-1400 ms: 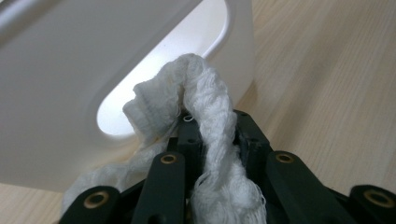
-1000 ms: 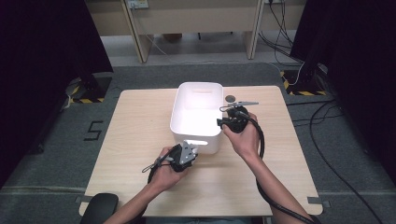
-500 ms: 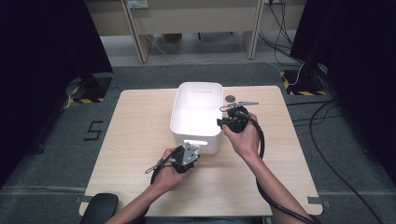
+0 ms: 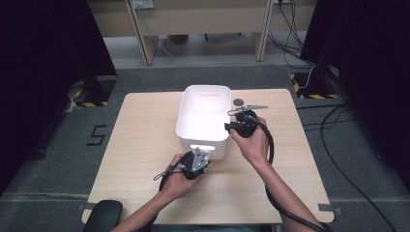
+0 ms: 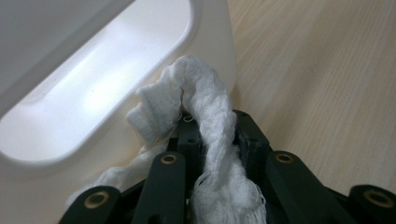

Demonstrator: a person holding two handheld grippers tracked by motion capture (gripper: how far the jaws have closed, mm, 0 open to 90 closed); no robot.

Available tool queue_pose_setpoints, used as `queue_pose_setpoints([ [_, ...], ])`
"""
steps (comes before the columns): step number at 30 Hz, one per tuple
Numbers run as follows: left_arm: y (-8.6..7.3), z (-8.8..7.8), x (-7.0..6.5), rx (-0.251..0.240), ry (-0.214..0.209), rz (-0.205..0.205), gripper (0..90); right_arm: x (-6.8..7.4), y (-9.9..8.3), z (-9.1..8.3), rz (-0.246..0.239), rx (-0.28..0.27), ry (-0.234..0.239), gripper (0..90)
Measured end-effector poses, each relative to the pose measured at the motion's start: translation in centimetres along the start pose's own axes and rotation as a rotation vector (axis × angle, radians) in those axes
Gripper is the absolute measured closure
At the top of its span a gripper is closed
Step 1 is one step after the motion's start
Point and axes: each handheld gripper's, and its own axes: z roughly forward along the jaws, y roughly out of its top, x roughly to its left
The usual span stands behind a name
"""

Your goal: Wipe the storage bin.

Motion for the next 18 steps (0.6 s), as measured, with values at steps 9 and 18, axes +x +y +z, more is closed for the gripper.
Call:
queue_pose_setpoints([
  [9,0.4,-0.6,0.1,-0.022,0.012,-0.018,75.2,0.0,0.0,0.0,-0.001,0.0,-0.001,72.2],
  [18,1.2,-1.6,0.2,-0.062,0.029,-0.027,75.2,0.0,0.0,0.0,-0.002,0.001,0.0,71.9],
])
